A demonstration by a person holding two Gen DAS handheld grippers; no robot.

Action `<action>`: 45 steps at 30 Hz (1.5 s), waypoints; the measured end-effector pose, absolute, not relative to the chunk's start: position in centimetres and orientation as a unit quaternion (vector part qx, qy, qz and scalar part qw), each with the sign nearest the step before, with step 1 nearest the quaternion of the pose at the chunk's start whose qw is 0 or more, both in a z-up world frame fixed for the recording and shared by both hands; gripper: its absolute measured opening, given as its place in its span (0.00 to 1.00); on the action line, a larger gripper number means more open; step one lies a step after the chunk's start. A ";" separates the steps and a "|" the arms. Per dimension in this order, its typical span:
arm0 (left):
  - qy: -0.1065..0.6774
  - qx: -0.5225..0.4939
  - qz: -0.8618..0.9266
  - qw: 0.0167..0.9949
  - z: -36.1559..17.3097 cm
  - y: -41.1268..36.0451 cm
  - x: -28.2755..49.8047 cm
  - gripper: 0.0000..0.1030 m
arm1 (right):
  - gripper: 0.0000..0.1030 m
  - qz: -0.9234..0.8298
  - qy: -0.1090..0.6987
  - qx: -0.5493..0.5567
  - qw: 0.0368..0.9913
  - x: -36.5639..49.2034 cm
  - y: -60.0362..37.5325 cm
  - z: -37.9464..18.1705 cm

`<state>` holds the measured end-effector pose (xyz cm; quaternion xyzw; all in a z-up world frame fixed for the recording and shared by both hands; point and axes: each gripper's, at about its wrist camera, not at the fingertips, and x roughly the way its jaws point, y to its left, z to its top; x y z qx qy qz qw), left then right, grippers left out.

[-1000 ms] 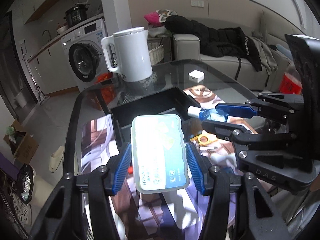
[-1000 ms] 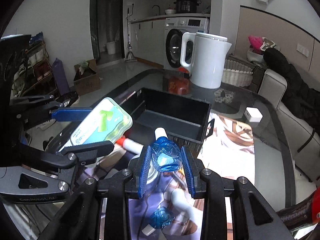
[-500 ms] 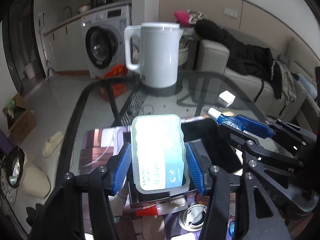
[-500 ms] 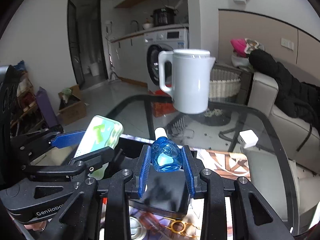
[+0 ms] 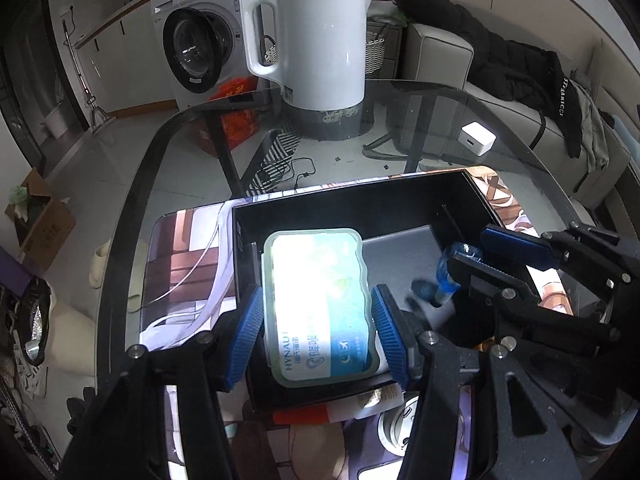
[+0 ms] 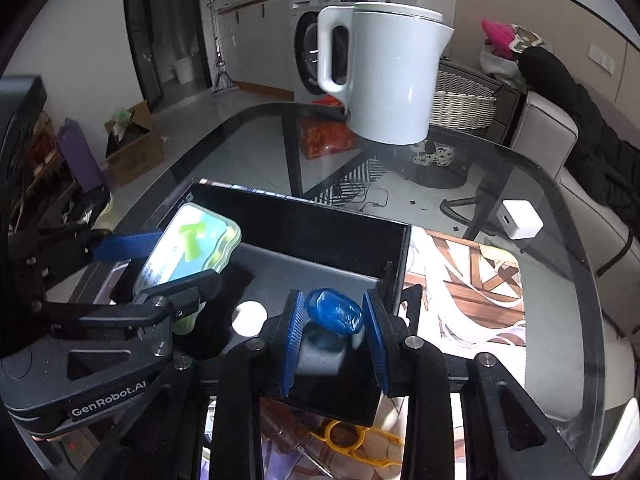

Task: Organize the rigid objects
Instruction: 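Lift both held items and lower them into the black box, opening both tools, then grasp the white rectangular pack with the left tool while the right tool grasps another blue bottle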

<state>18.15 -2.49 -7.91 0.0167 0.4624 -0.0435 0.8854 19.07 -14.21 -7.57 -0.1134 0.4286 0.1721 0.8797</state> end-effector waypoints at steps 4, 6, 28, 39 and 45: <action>0.458 0.010 -0.048 0.887 -7.8 -2.2 17.8 0.54 | 0.30 0.169 0.427 -0.116 0.881 19.0 -14.5 -7.6; 0.458 0.006 -0.046 0.888 -7.8 -2.1 17.6 0.54 | 0.30 0.170 0.427 -0.111 0.881 19.0 -14.6 -7.6; 0.345 0.037 -0.026 0.938 -1.6 -1.6 12.4 0.80 | 0.51 0.181 0.334 -0.057 0.923 15.1 -16.9 -2.7; 0.383 -0.010 -0.081 0.920 -0.1 -0.4 10.4 0.79 | 0.87 0.183 0.259 -0.045 0.947 8.4 -18.1 2.5; 0.422 0.004 -0.094 0.902 -1.2 -2.0 8.5 0.80 | 0.87 0.180 0.362 -0.019 0.915 8.2 -18.8 0.3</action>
